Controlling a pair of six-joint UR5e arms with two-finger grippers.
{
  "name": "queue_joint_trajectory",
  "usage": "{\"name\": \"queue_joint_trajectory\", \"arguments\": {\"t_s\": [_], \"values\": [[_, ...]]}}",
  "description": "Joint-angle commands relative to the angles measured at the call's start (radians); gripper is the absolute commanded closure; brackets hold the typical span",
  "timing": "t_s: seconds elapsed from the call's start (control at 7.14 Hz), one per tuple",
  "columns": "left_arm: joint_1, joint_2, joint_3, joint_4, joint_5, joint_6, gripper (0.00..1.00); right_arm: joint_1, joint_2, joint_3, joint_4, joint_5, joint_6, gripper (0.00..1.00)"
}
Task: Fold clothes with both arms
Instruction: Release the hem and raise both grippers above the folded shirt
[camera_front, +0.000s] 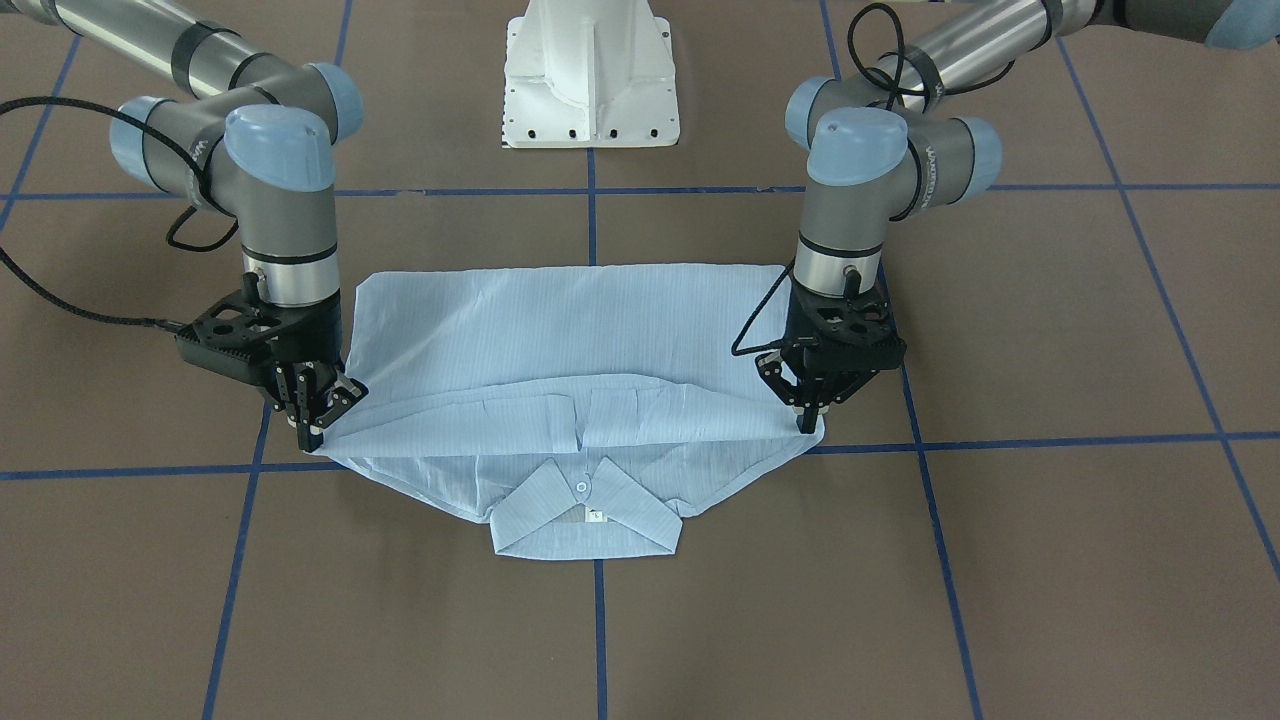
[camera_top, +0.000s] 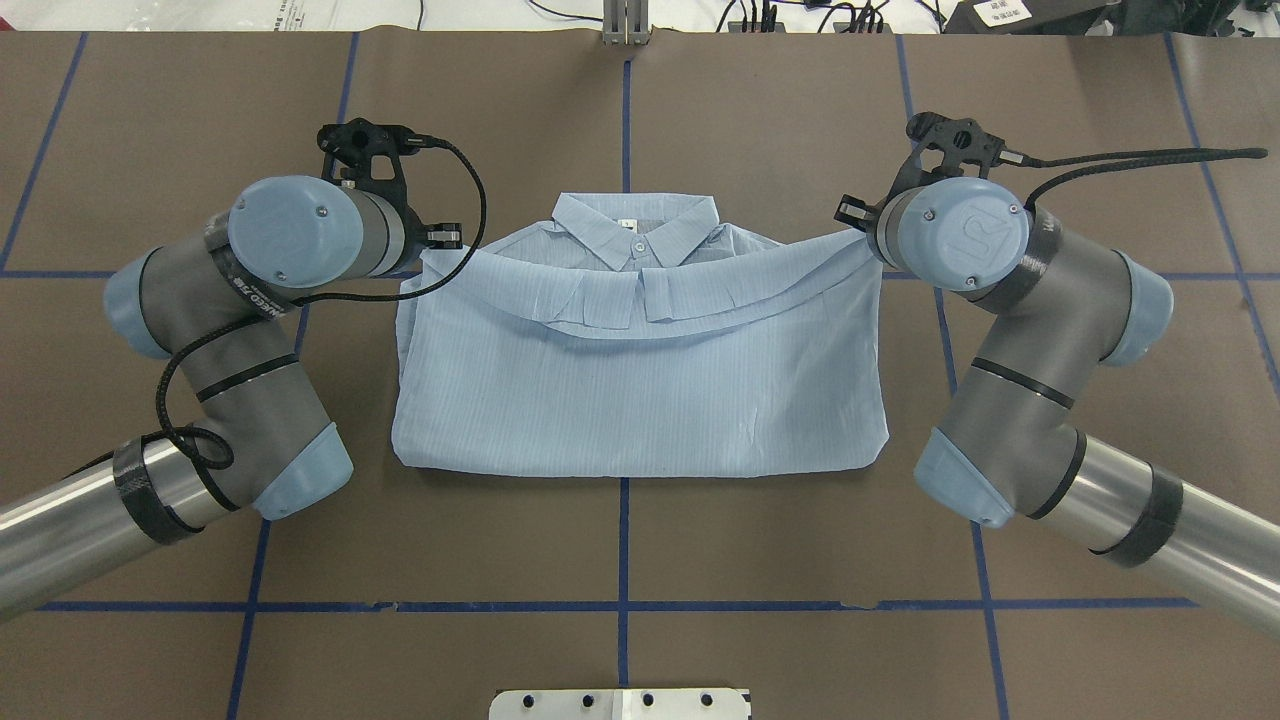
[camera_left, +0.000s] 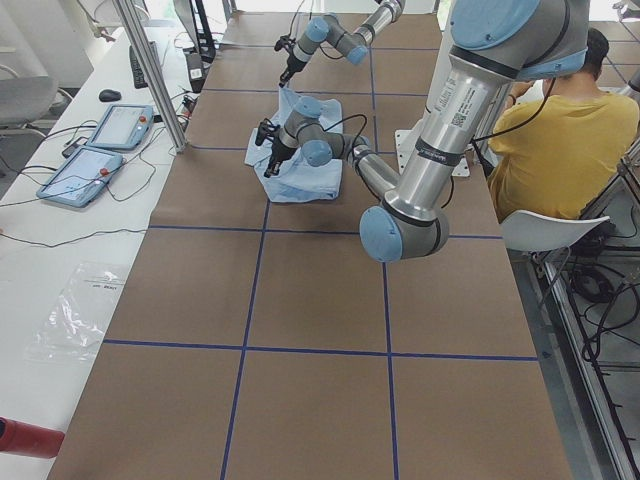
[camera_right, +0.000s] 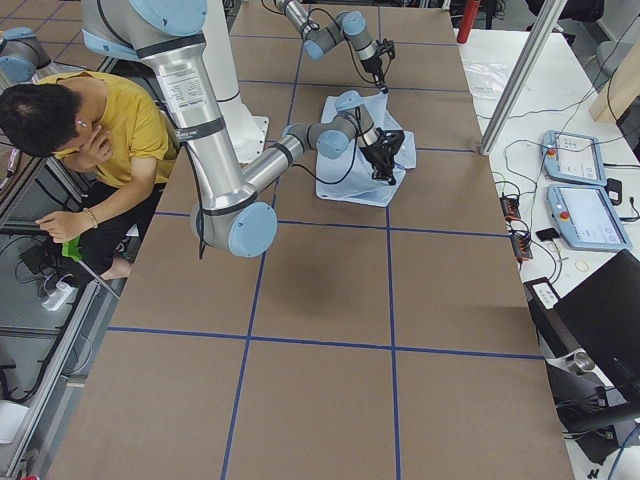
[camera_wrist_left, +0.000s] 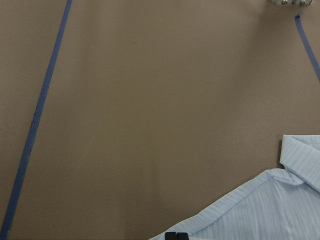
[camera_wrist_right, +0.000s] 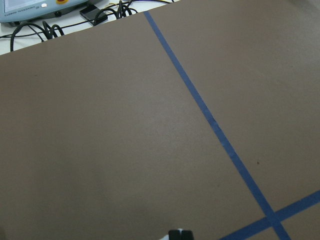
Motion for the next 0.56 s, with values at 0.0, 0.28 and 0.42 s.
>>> {"name": "queue_joint_trajectory", "arguments": {"t_s": [0.0, 0.28, 0.42], "values": [[-0.001, 0.001, 0.037, -0.006, 0.003, -0.001, 1.00, -0.015, 0.013, -0.054, 0.055, -0.001, -0.001, 1.00], [0.002, 0.013, 0.052, -0.027, 0.003, 0.001, 1.00, -0.023, 0.023, -0.054, 0.055, -0.001, 0.001, 0.79], [0.002, 0.015, 0.083, -0.070, 0.003, 0.001, 1.00, -0.027, 0.023, -0.054, 0.055, -0.001, 0.001, 0.74]]}}
